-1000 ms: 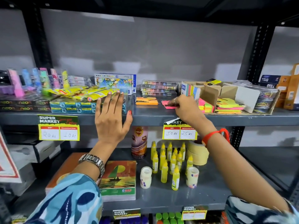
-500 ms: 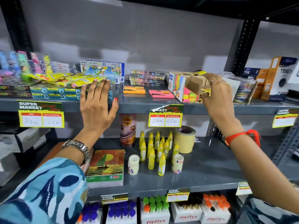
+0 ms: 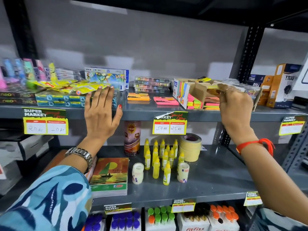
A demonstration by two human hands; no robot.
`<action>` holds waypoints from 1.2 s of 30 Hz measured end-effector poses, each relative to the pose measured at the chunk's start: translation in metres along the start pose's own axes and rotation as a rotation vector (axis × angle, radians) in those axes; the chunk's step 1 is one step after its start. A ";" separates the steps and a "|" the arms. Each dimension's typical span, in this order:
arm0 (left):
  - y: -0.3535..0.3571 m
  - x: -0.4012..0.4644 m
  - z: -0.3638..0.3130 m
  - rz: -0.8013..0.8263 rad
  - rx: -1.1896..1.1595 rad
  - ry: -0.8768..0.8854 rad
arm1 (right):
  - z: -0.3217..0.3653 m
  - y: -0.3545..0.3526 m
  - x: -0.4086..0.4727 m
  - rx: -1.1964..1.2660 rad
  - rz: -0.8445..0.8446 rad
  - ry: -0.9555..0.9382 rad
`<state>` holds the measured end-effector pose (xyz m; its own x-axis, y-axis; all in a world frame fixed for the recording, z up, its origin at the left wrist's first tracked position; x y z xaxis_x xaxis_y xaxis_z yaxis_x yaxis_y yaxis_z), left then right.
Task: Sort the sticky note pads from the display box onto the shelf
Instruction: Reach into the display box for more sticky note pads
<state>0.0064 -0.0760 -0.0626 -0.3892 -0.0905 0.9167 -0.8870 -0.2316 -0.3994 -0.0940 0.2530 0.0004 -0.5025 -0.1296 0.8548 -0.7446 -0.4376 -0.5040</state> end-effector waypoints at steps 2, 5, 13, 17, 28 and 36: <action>-0.001 0.001 0.000 -0.003 -0.002 0.001 | 0.017 -0.007 -0.002 0.124 -0.232 -0.104; -0.001 0.001 0.001 -0.009 0.003 0.021 | 0.055 -0.010 -0.006 0.197 -0.388 -0.332; 0.001 0.000 0.004 -0.012 0.008 0.051 | 0.147 0.019 -0.017 0.277 0.143 -0.541; 0.005 -0.001 0.006 -0.026 0.015 0.064 | 0.168 0.044 -0.008 0.163 0.336 -0.557; 0.009 -0.001 0.006 -0.055 0.035 0.062 | 0.126 0.024 0.006 0.332 0.348 -0.340; 0.006 -0.002 0.005 -0.045 0.046 0.092 | 0.036 -0.002 0.012 0.239 0.056 -0.011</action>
<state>0.0026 -0.0819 -0.0668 -0.3724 0.0093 0.9280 -0.8925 -0.2779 -0.3553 -0.0829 0.2203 0.0161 -0.5346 -0.1684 0.8281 -0.5901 -0.6271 -0.5085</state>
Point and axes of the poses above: each hand's wrist, its own x-axis towards the middle knuckle, its own y-axis out of the palm, z = x × y, the point moved 1 cm from there along x, towards the middle knuckle, and after that the axes turned 6 degrees about z, right-handed, at the moved point
